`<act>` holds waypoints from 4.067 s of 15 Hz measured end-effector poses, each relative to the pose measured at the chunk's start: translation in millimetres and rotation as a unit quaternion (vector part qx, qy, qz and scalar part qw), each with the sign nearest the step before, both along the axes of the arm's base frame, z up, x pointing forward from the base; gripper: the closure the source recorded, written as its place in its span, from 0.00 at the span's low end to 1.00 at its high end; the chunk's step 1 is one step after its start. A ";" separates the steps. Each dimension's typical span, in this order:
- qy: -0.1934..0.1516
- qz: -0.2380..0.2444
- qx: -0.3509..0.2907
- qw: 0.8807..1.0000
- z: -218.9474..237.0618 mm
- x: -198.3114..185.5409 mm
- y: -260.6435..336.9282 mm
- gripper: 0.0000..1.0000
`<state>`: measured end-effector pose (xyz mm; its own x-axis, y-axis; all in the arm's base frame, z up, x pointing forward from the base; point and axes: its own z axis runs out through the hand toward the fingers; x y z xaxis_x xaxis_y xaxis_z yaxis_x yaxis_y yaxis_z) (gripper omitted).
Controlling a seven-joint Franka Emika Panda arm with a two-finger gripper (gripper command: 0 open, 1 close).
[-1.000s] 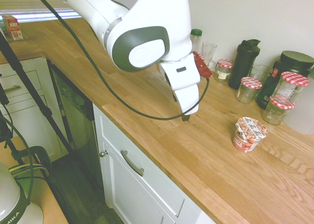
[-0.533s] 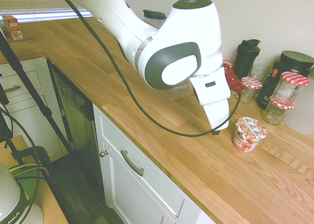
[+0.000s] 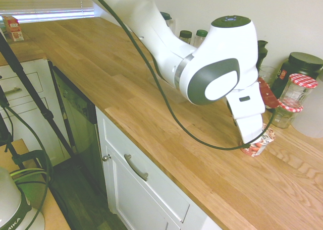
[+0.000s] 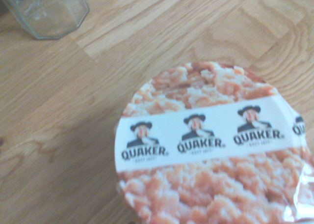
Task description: Put the cereal into the container
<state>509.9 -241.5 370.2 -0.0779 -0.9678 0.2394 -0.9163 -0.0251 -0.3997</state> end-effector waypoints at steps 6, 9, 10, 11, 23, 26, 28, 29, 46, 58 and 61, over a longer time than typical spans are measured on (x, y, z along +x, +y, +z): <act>0.005 -0.008 -0.015 1.000 -4.7 35.0 -10.9 0.00; 0.014 -0.014 -0.021 1.000 -12.4 48.3 -16.7 0.00; 0.016 -0.016 -0.022 1.000 -16.7 52.6 -17.5 0.00; 0.018 -0.017 -0.023 0.999 -21.2 56.1 -18.2 0.00; 0.010 0.000 -0.074 0.997 -25.5 68.1 -15.2 1.00; 0.006 0.000 -0.079 0.997 -23.8 70.4 -11.1 1.00; -0.001 -0.004 -0.085 0.996 -21.0 69.7 -13.5 1.00; -0.003 -0.005 -0.086 0.996 -19.9 69.7 -13.5 1.00; -0.070 0.068 -0.218 0.971 99.0 -17.0 270.2 1.00; -0.011 0.185 -0.217 0.958 74.2 59.4 386.0 1.00; 0.016 0.211 -0.202 0.956 58.6 74.5 386.1 1.00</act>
<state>584.4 144.5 428.7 0.3127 -0.7394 0.5963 -0.8025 -0.5414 -0.2506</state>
